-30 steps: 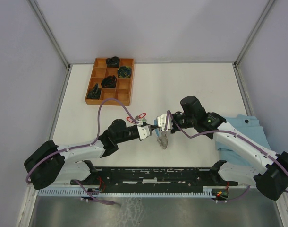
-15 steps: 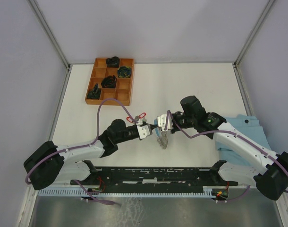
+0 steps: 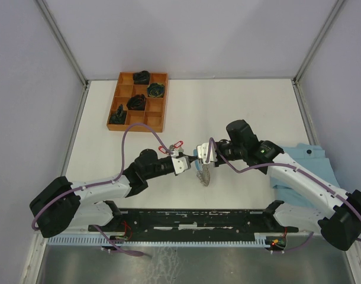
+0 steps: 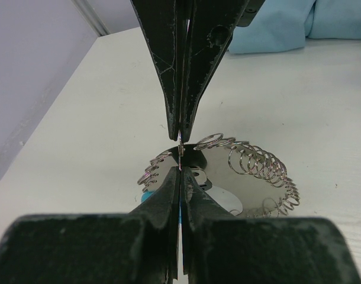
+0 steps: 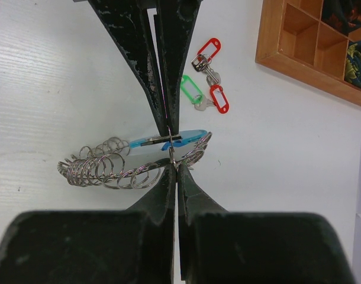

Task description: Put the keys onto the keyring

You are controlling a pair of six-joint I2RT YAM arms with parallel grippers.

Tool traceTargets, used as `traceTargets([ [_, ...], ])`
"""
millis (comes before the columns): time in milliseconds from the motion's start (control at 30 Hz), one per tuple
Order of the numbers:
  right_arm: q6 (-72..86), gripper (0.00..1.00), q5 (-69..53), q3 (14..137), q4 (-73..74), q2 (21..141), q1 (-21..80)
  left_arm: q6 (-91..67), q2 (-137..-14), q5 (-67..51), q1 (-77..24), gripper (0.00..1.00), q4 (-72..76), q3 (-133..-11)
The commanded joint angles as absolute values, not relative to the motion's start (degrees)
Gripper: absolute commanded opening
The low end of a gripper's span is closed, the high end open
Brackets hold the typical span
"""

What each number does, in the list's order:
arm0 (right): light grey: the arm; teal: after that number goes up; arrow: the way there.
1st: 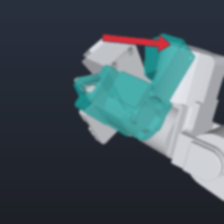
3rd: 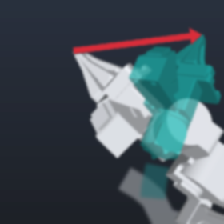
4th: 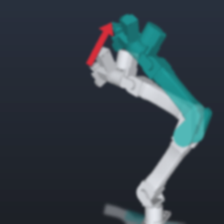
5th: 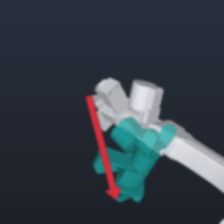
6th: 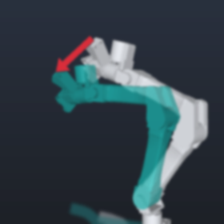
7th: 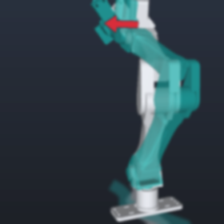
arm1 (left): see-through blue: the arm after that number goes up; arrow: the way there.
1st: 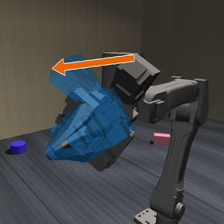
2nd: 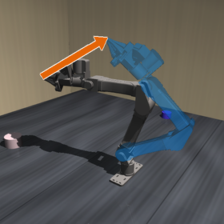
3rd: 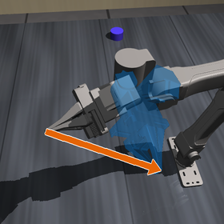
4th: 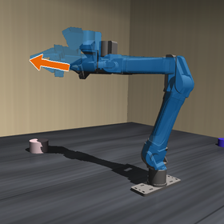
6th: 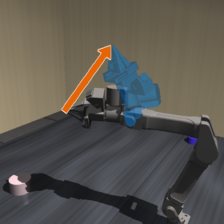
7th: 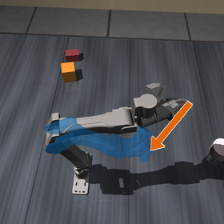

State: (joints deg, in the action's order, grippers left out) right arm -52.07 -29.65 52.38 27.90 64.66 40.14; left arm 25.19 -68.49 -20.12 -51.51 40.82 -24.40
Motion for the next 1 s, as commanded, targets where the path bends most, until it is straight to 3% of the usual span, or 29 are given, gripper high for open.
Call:
traceTargets([
  [0, -51.2, 0.01, -30.0, 54.9, 25.3, 63.0, 40.5, 24.4, -67.8, -21.9, -51.6, 0.03, 43.9, -26.3],
  [967, -51.2, 0.01, -29.8, 54.8, 25.4, 62.9, 40.5, 24.5, -67.4, -20.4, -51.7, 0.03, 43.2, -26.2],
])
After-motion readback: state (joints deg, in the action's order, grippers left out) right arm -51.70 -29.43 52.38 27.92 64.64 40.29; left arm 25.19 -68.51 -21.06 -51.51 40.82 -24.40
